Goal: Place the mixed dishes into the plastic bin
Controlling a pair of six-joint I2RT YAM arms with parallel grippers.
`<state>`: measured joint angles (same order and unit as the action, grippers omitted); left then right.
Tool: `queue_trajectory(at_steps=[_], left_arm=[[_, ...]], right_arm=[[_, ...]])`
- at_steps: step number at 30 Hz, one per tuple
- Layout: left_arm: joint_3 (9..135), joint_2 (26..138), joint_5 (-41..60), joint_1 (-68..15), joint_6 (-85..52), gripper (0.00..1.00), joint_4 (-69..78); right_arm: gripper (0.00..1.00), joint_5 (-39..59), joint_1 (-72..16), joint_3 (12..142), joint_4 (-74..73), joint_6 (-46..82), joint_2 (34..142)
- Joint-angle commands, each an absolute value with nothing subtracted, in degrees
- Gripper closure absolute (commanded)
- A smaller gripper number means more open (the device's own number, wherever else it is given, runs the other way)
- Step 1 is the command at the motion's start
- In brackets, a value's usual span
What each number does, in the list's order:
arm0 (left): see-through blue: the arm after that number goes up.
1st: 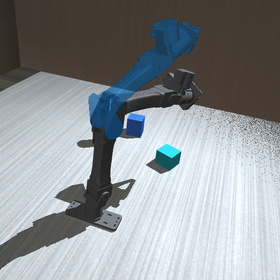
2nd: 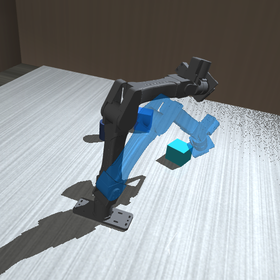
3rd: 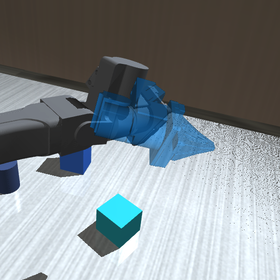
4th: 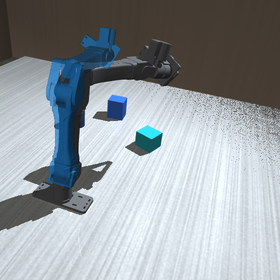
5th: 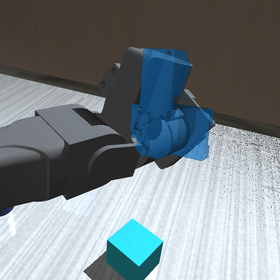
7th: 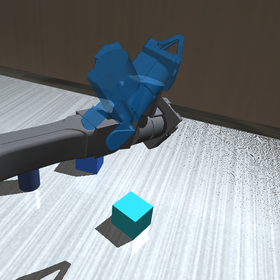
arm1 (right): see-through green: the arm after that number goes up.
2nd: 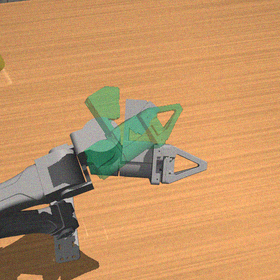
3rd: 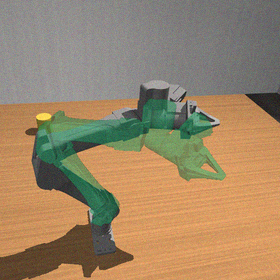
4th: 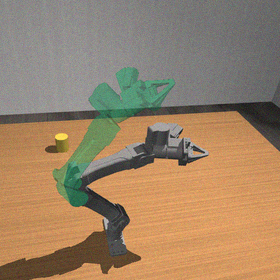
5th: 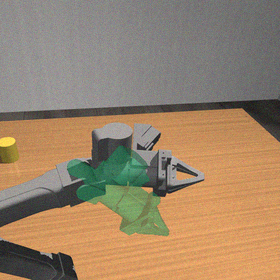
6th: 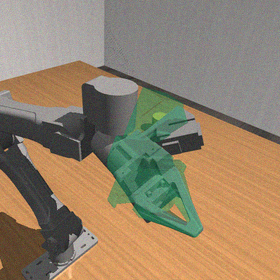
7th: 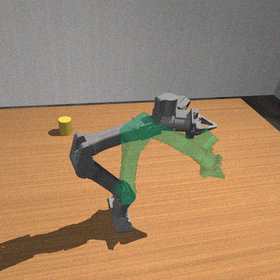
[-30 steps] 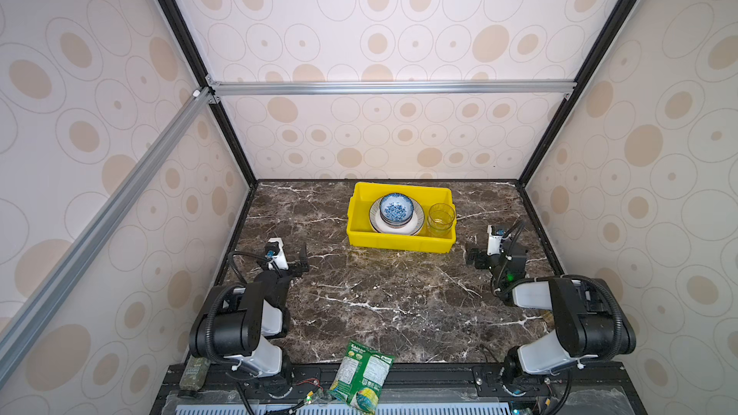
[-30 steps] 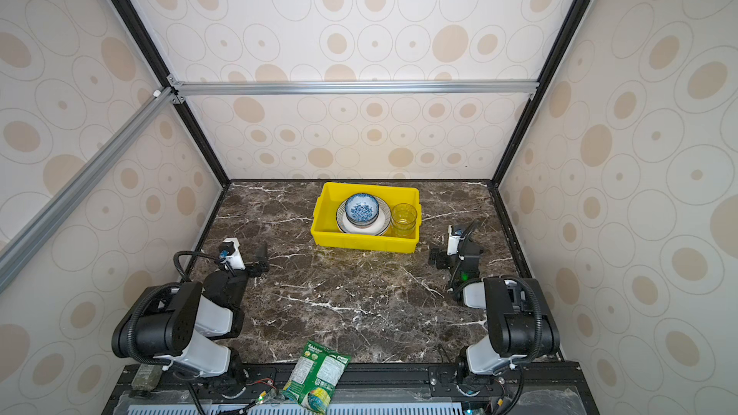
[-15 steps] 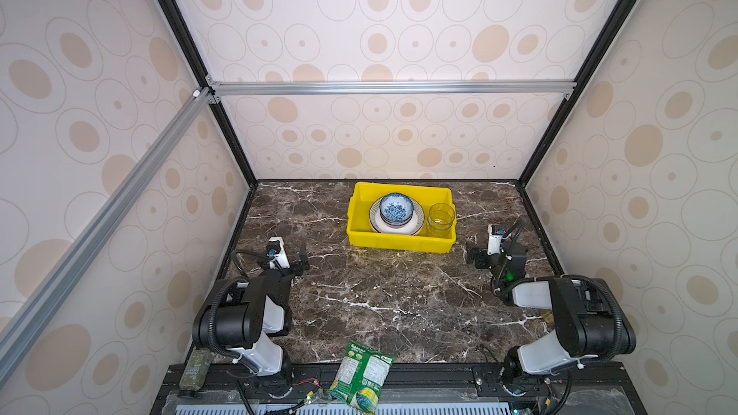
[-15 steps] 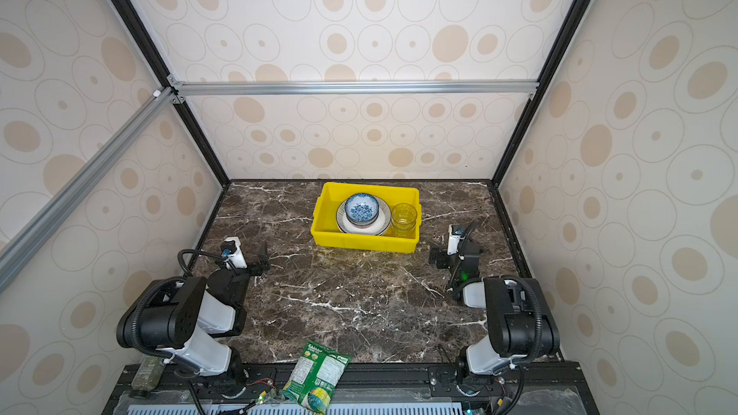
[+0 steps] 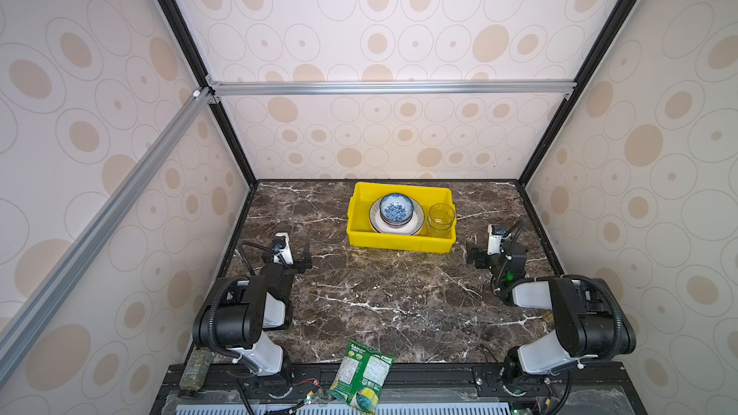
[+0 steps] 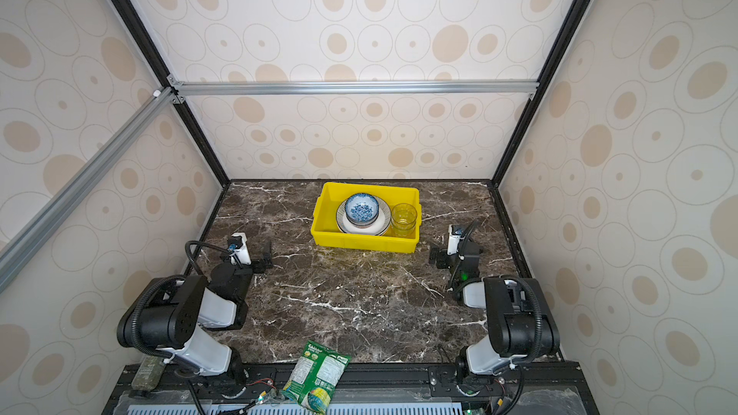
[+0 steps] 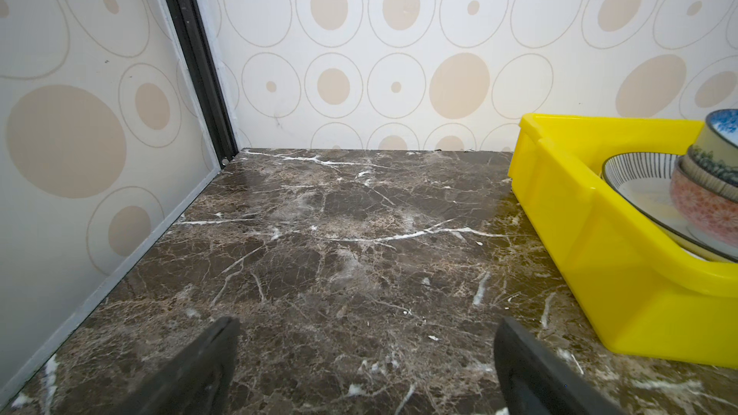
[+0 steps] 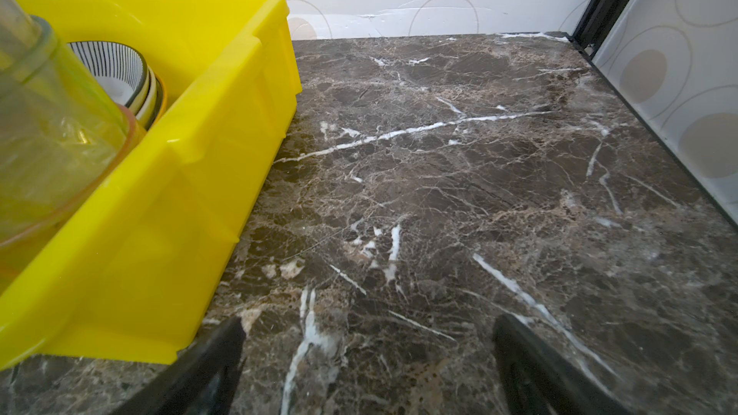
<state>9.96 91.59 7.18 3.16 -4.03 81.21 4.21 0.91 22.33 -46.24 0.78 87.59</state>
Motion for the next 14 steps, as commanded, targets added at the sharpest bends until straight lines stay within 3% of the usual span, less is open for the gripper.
queue_trajectory(at_steps=[1, 14], left_arm=[[11.1, 90.8, 7.9, 2.9, -2.2, 0.01, 81.7], [11.8, 90.8, 8.3, 2.3, -1.2, 0.01, 80.2]], right_arm=[[0.00, 3.7, 0.5, 23.3, -46.5, -0.1, 87.7], [0.00, 3.8, 0.5, 23.3, -46.5, -0.1, 87.7]])
